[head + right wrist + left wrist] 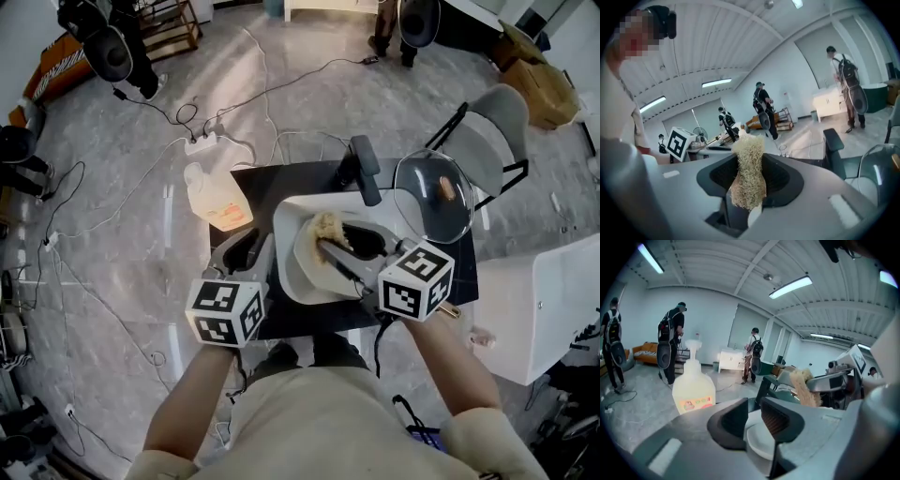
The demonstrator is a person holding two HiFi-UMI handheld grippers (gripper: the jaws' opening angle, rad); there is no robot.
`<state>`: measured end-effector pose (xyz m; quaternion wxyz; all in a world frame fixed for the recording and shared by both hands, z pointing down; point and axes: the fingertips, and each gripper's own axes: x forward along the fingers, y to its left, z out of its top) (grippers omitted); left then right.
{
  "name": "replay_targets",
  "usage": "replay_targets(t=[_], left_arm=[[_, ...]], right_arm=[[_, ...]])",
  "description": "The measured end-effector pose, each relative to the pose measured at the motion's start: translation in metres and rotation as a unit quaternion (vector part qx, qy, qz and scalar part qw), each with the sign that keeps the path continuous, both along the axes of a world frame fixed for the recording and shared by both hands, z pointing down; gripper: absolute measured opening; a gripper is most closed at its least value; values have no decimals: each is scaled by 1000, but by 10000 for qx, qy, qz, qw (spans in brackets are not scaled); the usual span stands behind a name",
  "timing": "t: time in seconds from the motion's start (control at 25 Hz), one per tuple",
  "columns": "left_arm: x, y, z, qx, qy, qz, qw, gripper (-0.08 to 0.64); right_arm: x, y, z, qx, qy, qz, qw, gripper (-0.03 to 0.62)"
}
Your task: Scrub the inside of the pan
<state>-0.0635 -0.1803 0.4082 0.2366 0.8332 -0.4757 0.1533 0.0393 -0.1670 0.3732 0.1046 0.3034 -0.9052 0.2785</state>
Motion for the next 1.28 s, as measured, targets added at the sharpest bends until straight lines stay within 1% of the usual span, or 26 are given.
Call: replay_targets(t=[0.08,0.16,0.24,0.32,0.52,0.6,0.68,0.8,0.88,0.96,1.12,1.16,1.28], left_arm=[[-2,-1,-26,293,29,56,9996,90],[-3,-2,-54,629,70,96,9979,57],[-5,-2,-81,977,75,144,9951,46],[-6,-1,-106,1292,71,190,9914,34],[-14,1,-164,2106,-118,272,9771,17],[-16,5,-183,2333,-121,276,9719,8],[-17,10,-198,2508,-117,316,9674,3],[-18,18,-216,2799,-223,429,9588,3],[-19,21,-225,2932,-260,486,9545,2],[-22,23,-234,3047,-254,491,9508,2],[-25,34,-249,3344,-412,541,9400,2],[-25,37,-250,3371,-450,564,9387,2],[-25,43,-247,3325,-530,566,9399,2]], right_arm=[[3,-5,-30,399,-74,295,9987,161],[7,-8,-57,700,-214,589,9956,161],[10,-7,-82,946,-346,835,9914,161],[12,-3,-105,1294,-312,1019,9859,163],[18,10,-162,2198,-116,1404,9653,163],[19,18,-184,2531,-1,1460,9564,163],[18,27,-203,2851,156,1411,9479,163],[20,37,-225,3232,355,1442,9346,163],[24,43,-237,3400,384,1546,9268,163],[27,49,-244,3508,401,1615,9215,163],[34,61,-246,3471,445,1631,9225,162],[36,63,-246,3466,483,1657,9220,161],[44,71,-243,3451,614,1760,9199,161]])
